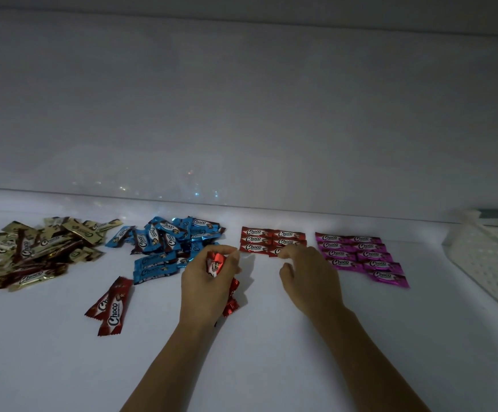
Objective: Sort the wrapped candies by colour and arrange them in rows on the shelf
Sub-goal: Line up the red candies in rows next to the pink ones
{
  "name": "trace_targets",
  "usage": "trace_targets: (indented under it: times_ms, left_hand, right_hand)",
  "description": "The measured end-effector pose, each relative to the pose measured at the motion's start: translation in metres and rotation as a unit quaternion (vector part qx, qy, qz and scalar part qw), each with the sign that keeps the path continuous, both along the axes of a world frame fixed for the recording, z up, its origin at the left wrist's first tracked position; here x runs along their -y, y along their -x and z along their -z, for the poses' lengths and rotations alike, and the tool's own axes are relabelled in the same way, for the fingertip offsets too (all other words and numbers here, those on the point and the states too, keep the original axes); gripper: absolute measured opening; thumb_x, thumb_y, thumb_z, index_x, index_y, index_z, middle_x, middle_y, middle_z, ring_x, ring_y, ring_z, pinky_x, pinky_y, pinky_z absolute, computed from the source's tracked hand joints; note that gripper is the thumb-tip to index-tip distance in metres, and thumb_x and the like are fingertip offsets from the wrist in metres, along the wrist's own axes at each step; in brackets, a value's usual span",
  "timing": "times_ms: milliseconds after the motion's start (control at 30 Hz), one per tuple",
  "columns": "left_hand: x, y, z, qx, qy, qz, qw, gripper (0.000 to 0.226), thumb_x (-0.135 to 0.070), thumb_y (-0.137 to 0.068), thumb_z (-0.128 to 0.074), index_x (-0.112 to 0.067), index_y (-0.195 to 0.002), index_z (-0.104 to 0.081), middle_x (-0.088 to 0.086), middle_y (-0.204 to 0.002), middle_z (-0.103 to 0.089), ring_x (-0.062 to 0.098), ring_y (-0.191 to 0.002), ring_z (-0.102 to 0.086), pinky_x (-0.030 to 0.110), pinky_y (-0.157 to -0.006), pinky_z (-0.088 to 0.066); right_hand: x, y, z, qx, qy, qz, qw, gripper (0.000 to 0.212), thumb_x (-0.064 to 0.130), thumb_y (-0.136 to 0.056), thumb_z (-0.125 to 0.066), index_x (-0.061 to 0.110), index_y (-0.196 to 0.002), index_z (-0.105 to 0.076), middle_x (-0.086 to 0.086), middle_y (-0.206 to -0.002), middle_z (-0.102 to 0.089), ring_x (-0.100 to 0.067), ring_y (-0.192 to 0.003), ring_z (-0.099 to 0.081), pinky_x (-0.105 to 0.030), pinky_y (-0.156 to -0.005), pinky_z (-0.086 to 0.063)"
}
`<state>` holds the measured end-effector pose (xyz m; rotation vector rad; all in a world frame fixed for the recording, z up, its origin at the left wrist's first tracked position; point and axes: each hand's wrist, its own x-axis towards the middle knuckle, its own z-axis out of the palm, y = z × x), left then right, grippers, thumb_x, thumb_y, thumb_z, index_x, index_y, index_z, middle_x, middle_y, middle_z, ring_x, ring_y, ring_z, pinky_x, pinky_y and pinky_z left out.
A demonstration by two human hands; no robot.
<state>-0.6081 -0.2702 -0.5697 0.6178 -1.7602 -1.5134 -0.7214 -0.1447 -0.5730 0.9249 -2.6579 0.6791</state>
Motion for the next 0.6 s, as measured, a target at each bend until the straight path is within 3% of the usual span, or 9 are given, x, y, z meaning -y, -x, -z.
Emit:
trace_targets:
  times_ms: [233, 333, 400, 467, 533, 600]
  left_hand:
    - [-0.001, 0.000, -0.001, 0.003, 0.007, -0.005, 1.000, 0.008, -0.024, -0.093, -0.059, -0.024, -0.086, -0.062, -0.004, -0.073, -0.066, -0.006, -0.062, -0.059, 0.007, -0.057, -0.043]
    - [0.000, 0.000, -0.001, -0.011, 0.004, -0.020, 1.000, 0.009, -0.025, -0.093, -0.058, -0.019, -0.088, -0.062, -0.002, -0.073, -0.065, -0.005, -0.064, -0.059, 0.003, -0.057, -0.042]
    - [0.001, 0.000, -0.001, -0.027, 0.010, -0.026, 0.999, 0.010, -0.023, -0.092, -0.059, -0.015, -0.089, -0.062, -0.002, -0.072, -0.065, -0.002, -0.065, -0.061, 0.006, -0.058, -0.044]
    - [0.001, -0.001, -0.002, -0.047, 0.010, -0.023, 0.999, 0.008, -0.018, -0.092, -0.059, -0.011, -0.090, -0.062, -0.001, -0.069, -0.064, 0.001, -0.062, -0.061, 0.009, -0.058, -0.047]
    - [0.002, -0.002, -0.004, -0.064, -0.011, -0.029, 0.997, 0.007, -0.015, -0.092, -0.059, -0.010, -0.090, -0.062, 0.001, -0.067, -0.064, 0.002, -0.057, -0.061, 0.011, -0.054, -0.047]
    - [0.003, -0.001, -0.005, -0.072, -0.032, -0.040, 0.996, 0.006, -0.015, -0.093, -0.058, -0.011, -0.090, -0.062, 0.002, -0.069, -0.065, 0.001, -0.056, -0.061, 0.011, -0.052, -0.046]
  right_hand:
    - [-0.001, -0.002, -0.002, 0.004, 0.005, 0.000, 1.000, 0.030, 0.021, -0.093, -0.048, 0.024, -0.121, -0.060, 0.005, -0.113, -0.065, -0.012, -0.103, -0.059, -0.024, -0.084, -0.045]
    - [0.004, -0.011, -0.009, 0.078, 0.084, -0.072, 0.991, 0.025, 0.042, -0.093, -0.053, 0.022, -0.100, -0.066, 0.006, -0.091, -0.070, -0.009, -0.083, -0.064, -0.028, -0.076, -0.052]
    - [0.011, -0.022, -0.018, 0.241, 0.155, -0.184, 0.940, 0.032, 0.048, -0.087, -0.059, 0.017, -0.084, -0.065, -0.001, -0.075, -0.068, -0.011, -0.066, -0.064, -0.034, -0.065, -0.055]
    - [0.017, -0.036, -0.023, 0.371, 0.181, -0.265, 0.871, 0.028, 0.041, -0.080, -0.065, 0.013, -0.082, -0.062, -0.006, -0.073, -0.067, -0.011, -0.058, -0.063, -0.026, -0.056, -0.051]
    - [0.021, -0.044, -0.021, 0.410, 0.186, -0.286, 0.846, 0.017, 0.025, -0.081, -0.071, 0.012, -0.086, -0.061, -0.005, -0.074, -0.070, -0.012, -0.056, -0.064, -0.021, -0.053, -0.048]
    - [0.023, -0.043, -0.019, 0.398, 0.212, -0.271, 0.850, 0.007, 0.012, -0.086, -0.067, 0.015, -0.085, -0.061, 0.001, -0.069, -0.070, -0.013, -0.053, -0.065, -0.019, -0.050, -0.047]
